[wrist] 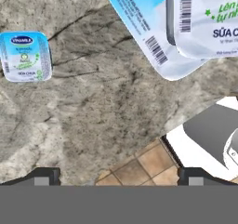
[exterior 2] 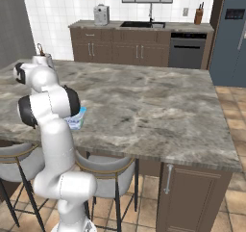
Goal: Stack the yogurt containers by placing the smaller containers on top of the larger containers.
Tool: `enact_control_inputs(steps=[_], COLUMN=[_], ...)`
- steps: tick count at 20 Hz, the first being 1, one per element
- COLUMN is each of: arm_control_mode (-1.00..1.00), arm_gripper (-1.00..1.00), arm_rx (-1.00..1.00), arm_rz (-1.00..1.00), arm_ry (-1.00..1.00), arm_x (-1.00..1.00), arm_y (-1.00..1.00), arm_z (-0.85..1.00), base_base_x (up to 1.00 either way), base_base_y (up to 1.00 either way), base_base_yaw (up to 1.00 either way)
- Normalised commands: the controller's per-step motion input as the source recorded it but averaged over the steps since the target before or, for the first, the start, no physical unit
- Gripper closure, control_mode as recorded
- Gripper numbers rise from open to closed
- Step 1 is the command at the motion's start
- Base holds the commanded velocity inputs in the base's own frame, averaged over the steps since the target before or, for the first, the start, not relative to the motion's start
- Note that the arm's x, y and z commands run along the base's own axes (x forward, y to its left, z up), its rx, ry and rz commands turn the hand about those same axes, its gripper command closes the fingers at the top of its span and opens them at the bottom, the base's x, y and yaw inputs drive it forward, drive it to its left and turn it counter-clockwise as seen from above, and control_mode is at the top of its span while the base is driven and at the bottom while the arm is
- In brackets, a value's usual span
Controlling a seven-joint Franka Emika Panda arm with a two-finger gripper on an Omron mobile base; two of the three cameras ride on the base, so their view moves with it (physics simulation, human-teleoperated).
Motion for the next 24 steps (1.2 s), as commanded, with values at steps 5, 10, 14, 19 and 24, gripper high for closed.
enact_control_inputs(steps=[5,10,14,19,24], arm_control_mode=[-1.00,-1.00,-1.00,-1.00,-1.00], arm_gripper=[-1.00,-1.00,-1.00,-1.00,-1.00], arm_rx=[0.00,0.00,0.00,0.00,0.01], arm_rz=[0.00,0.00,0.00,-0.02,-0.04], arm_ry=[-0.14,-0.16,-0.18,-0.16,-0.07], arm_x=[0.00,0.00,0.00,0.00,0.01], arm_y=[0.14,0.12,0.00,0.00,-0.04], arm_z=[-0.05,-0.10,-0.12,-0.02,-0.01], base_base_x=[0.00,0.00,0.00,0.00,0.00], base_base_y=[0.00,0.00,0.00,0.00,0.00], base_base_yaw=[0.00,0.00,0.00,0.00,0.00])
